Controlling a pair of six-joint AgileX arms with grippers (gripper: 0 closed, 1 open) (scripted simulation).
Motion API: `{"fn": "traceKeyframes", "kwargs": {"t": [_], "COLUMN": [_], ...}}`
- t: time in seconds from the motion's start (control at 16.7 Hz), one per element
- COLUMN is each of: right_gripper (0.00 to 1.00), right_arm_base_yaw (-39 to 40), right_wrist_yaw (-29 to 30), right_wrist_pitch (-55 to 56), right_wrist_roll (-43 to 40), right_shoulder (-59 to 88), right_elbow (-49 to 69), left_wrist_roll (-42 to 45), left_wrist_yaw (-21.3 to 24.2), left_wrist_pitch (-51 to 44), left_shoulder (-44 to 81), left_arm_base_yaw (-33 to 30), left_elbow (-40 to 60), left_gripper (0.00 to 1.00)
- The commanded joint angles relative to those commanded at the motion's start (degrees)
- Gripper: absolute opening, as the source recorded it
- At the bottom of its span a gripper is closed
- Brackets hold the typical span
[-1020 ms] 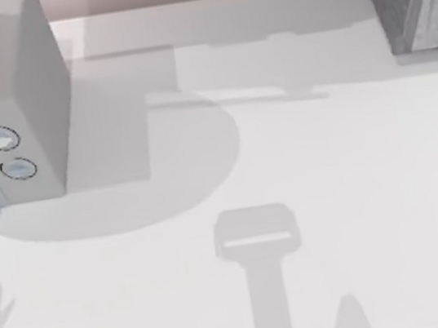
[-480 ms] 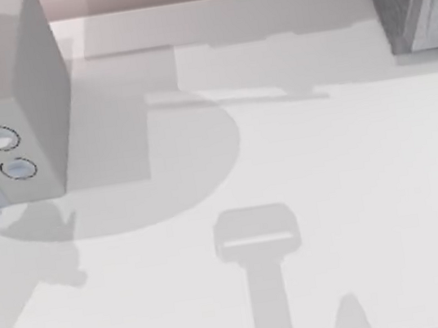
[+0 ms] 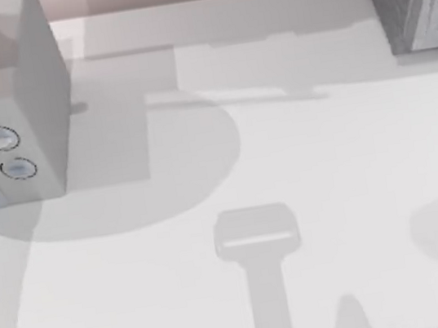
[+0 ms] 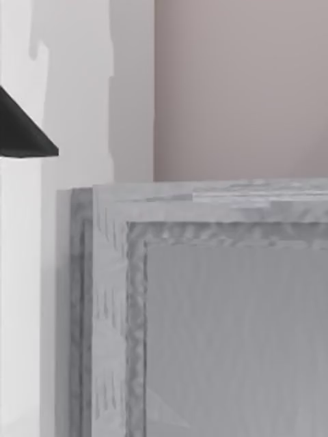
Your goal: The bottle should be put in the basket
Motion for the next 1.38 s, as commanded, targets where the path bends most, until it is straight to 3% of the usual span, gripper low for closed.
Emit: {"fn": "traceKeyframes", "kwargs": {"t": [0.24,0.42,0.84,1.38], "right_gripper": [1.00,1.00,1.00,1.00], "right_arm_base_yaw": [0.00,0.00,0.00,0.00], "right_wrist_yaw": [0.00,0.00,0.00,0.00], "right_wrist_pitch": [0.00,0.00,0.00,0.00], "right_wrist_roll": [0.00,0.00,0.00,0.00], "right_shoulder": [0.00,0.00,0.00,0.00], "right_elbow": [0.00,0.00,0.00,0.00], "left_wrist_roll": [4.52,6.49,6.67,6.67], "left_wrist_yaw": [4.51,5.85,5.85,6.27], "left_wrist_pitch": [5.25,6.81,7.69,19.04], "left_shoulder": [11.28,14.08,14.42,18.77], "left_arm_base_yaw": [13.86,18.32,18.40,18.87], "left_elbow": [4.24,5.50,4.73,-2.02], "left_gripper": [0.00,0.00,0.00,0.00]}}
